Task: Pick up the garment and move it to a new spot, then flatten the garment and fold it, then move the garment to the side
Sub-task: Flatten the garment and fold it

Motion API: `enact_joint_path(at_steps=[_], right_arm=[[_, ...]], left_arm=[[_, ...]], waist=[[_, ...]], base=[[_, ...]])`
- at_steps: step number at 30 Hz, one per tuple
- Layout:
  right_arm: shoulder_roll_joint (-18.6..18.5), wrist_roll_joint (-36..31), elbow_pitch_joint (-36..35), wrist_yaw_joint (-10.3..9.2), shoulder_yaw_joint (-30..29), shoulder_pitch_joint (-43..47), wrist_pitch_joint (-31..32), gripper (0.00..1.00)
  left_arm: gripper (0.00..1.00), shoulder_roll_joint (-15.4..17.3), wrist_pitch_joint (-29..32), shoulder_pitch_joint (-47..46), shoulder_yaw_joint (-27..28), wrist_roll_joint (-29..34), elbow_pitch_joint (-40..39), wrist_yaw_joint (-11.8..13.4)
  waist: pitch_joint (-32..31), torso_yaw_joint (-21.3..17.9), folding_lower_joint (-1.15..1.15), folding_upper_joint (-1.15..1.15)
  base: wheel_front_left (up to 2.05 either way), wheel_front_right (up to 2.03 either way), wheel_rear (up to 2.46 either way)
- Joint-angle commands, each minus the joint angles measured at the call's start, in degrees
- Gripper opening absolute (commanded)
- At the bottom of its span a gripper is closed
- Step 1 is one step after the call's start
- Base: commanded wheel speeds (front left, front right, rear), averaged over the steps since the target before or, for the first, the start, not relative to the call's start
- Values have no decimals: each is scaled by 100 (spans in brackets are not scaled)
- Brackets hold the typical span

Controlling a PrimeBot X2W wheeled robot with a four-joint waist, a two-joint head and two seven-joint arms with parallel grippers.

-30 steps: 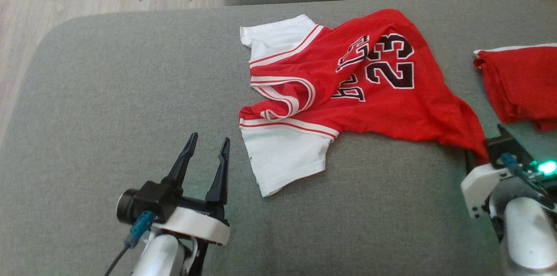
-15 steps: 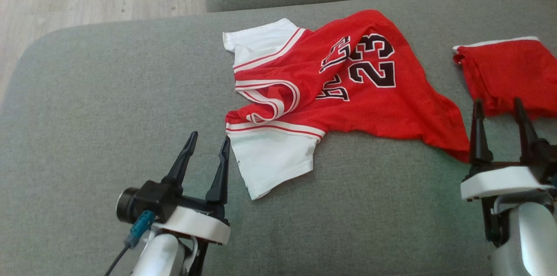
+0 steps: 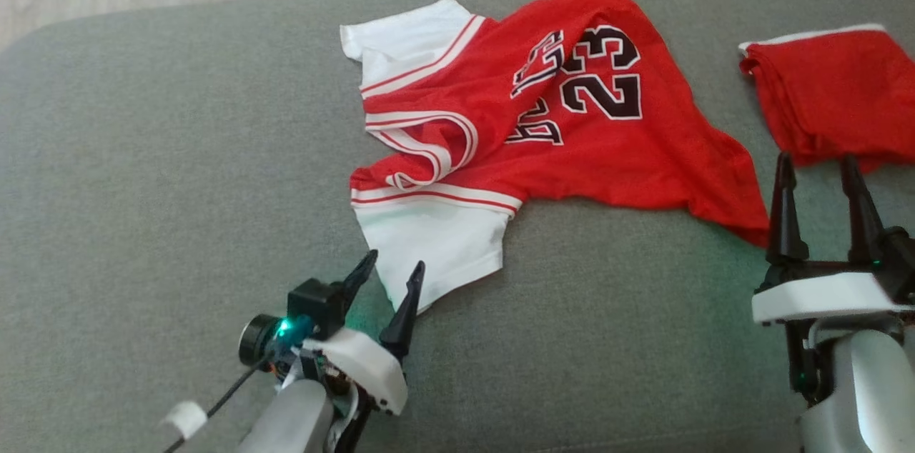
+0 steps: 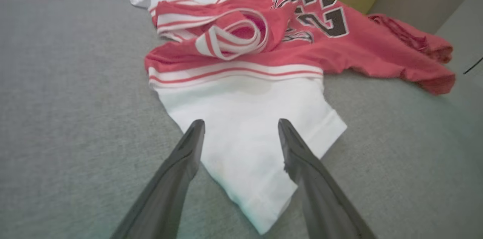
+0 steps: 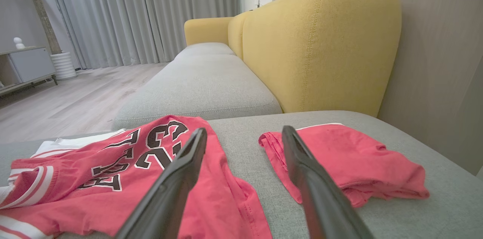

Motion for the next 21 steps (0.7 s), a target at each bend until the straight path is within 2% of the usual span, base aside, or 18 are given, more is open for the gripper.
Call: enact_joint_path(at_steps=[1,5,9,13,14,15,17,21], right_arm=[[-25,63,-234,-5,192,-200,-67,100],[-25,116,-251,-5,271,-189,-68,100],[-25,142,-263,-5,279,-186,-68,100],[-25,169,-289,-5,288,-194,-68,100],[-25,179,-299,-5,289,-197,-68,100],[-25,189,-308,-5,292,-202,-68,100],[-25,199,-317,-5,303,-203,-68,100],[-25,195,-310,-5,313,-176,-68,100]], left_arm=[[100,15,73,-342,97,-27,19,142],[100,16,199,-582,7,128,482,525],[100,16,279,-669,-34,159,807,673],[100,16,433,-768,-136,164,1192,671],[28,15,445,-794,-164,149,1254,628],[0,15,409,-819,-186,127,1288,569],[0,15,220,-882,-153,80,1311,542],[0,58,-257,-988,18,13,1343,687]], waist=[[102,-95,-1,0],[191,-194,-1,0],[224,-241,-1,0],[232,-258,-1,0],[226,-256,-1,0],[218,-250,-1,0],[195,-229,-1,0],[122,-159,-1,0]], base=[[0,0,0],[0,0,0],[0,0,0],[0,0,0],[0,0,0],[0,0,0],[0,0,0],[0,0,0]])
